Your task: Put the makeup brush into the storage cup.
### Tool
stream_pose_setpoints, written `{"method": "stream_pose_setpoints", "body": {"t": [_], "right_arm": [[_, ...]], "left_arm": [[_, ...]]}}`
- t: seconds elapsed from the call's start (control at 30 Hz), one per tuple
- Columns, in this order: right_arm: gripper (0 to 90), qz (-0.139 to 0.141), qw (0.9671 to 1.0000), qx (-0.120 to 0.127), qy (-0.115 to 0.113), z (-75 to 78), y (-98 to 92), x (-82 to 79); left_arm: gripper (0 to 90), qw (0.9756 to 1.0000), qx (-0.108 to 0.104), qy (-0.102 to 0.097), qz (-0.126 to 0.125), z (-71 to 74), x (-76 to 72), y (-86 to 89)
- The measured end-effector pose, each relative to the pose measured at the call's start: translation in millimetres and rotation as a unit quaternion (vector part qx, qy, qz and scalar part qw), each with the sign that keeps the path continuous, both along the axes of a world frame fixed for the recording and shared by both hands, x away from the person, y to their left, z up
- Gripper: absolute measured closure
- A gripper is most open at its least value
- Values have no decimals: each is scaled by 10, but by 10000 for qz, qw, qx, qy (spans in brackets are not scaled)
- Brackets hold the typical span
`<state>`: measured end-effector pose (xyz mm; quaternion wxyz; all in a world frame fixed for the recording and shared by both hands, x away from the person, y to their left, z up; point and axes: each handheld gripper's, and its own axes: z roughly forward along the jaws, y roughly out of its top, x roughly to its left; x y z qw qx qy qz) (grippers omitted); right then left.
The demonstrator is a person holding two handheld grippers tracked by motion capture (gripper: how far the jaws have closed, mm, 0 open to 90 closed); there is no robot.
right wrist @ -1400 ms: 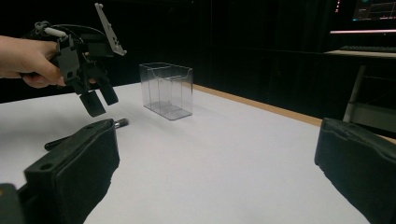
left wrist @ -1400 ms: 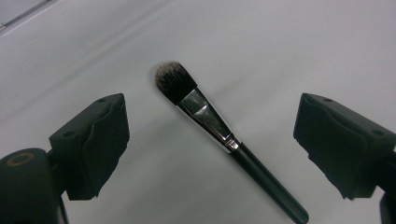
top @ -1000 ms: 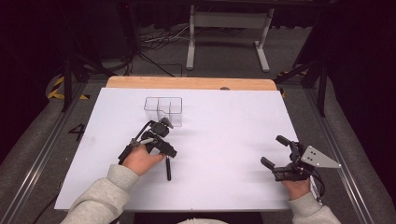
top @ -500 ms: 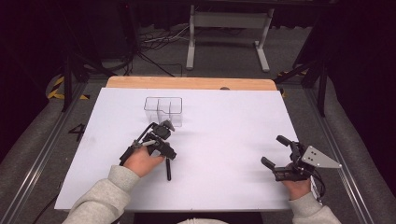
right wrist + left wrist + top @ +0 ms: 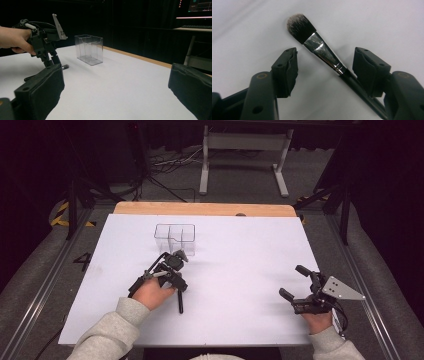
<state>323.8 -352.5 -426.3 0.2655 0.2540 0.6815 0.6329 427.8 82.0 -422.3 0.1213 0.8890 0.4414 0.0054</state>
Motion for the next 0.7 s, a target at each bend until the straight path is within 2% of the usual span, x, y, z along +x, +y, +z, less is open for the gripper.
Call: {"method": "stream_pose_setpoints", "body": {"t": [0.43, 0.6, 0.7], "right_arm": [[5, 9, 10000, -16, 30, -5, 6, 1], [5, 22, 10000, -31, 33, -6, 9, 2], [5, 39, 10000, -32, 29, -6, 12, 2]], "left_arm": [[602, 9999, 85, 49, -45, -11, -8, -6], [748, 9994, 270, 37, -197, 0, -23, -18], [763, 9991, 354, 18, -242, 2, -25, -26]]}}
